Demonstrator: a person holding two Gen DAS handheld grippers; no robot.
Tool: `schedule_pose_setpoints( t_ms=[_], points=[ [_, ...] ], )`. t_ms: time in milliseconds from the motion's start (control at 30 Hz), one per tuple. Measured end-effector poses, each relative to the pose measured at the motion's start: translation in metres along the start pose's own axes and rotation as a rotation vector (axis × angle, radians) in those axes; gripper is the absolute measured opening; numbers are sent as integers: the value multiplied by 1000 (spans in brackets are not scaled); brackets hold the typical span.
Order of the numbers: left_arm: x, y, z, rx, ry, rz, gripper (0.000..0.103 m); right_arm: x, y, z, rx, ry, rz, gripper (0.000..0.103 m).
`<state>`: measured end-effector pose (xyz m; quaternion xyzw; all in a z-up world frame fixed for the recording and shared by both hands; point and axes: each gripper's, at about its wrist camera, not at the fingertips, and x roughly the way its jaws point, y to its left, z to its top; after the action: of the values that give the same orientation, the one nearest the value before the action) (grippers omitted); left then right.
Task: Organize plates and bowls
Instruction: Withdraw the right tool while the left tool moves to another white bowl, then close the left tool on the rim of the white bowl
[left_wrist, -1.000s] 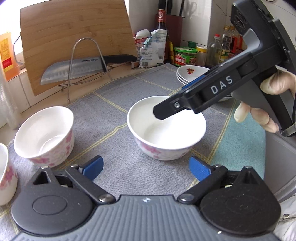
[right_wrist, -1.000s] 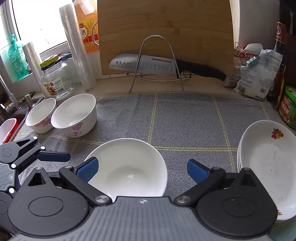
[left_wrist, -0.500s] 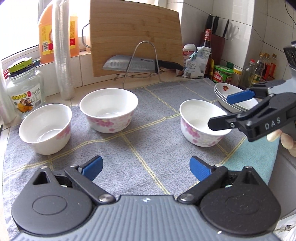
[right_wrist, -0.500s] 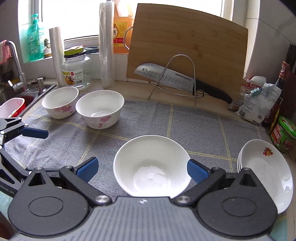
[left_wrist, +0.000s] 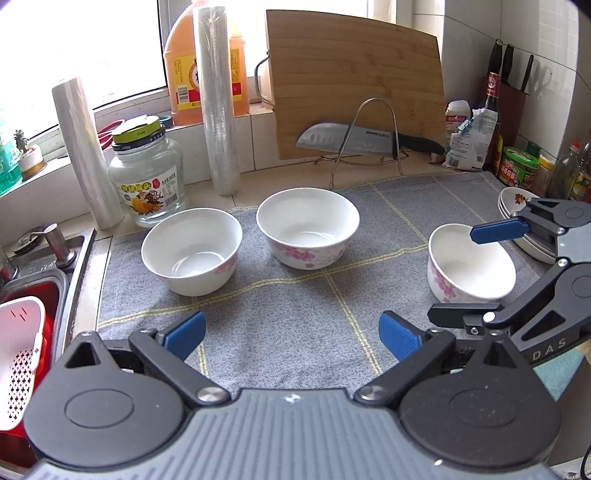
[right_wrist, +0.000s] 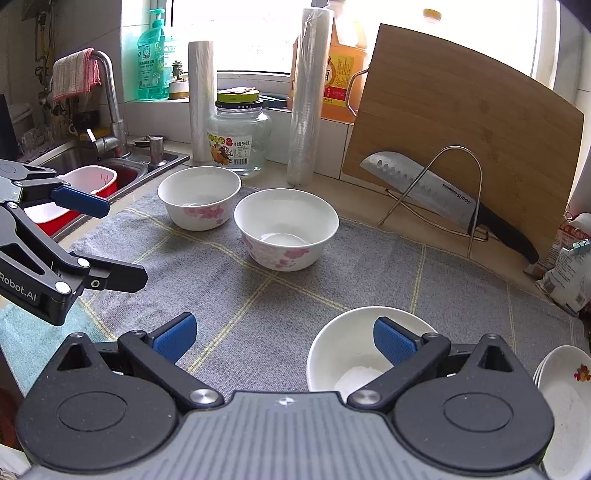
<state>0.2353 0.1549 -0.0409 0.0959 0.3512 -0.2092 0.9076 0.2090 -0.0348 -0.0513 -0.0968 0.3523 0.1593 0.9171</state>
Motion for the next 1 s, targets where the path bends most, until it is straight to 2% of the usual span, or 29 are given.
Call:
schedule_pose_setpoints(
  t_ms=[133,400,633,733,833,1000],
  points=[
    [4,11,13,32,5,-26,100,8,6,8,4,-5,-15,103],
    [25,34,33,183,-15,-161,100,36,25,26,49,29,-102,103],
    [46,50,52,216,-28,-234,100,54,37,40,48,40,-167,103],
    [55,52,65,227,-30,-252,100,64,37,44,35,41,-180,103],
    [67,50,78,221,-26,-234,100,78,35,46,35,65,-174,103],
    [82,47,93,237,-28,-233,100,101,35,44,40,111,-135,103]
  ],
)
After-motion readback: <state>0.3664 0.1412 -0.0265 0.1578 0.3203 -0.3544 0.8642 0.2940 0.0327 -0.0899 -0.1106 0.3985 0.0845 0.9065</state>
